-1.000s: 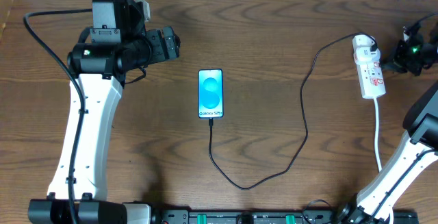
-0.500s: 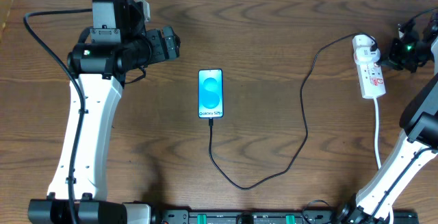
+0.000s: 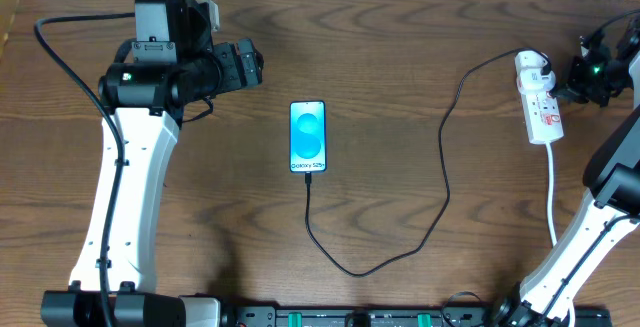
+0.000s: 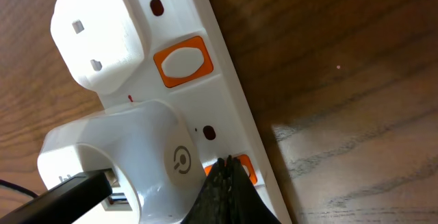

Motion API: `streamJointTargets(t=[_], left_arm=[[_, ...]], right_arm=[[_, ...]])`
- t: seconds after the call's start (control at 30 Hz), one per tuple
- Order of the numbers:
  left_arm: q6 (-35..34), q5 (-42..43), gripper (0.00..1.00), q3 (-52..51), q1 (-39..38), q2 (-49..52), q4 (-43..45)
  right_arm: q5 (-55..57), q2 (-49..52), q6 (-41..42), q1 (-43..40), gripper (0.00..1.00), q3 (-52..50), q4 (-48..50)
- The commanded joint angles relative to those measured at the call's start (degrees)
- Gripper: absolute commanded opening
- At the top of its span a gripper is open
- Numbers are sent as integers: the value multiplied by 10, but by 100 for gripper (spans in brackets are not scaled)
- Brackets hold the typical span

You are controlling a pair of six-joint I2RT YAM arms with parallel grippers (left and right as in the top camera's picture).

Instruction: Plug charger to phone and switch on socket

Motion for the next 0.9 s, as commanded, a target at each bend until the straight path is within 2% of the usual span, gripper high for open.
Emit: streamJointTargets(t=[0.0,0.37,0.6,0.87], left_arm=[[-1,-8,95,2,2,0,-2],[-1,-8,95,2,2,0,-2],[-1,-8,95,2,2,0,-2],[-1,-8,95,2,2,0,-2]], right_arm=[[-20,24,-8,28,1,0,-13],[-20,24,-7,52,1,0,-8],[-24,24,30,62,1,-11,9],[-100,24,59,63,1,-42,11]])
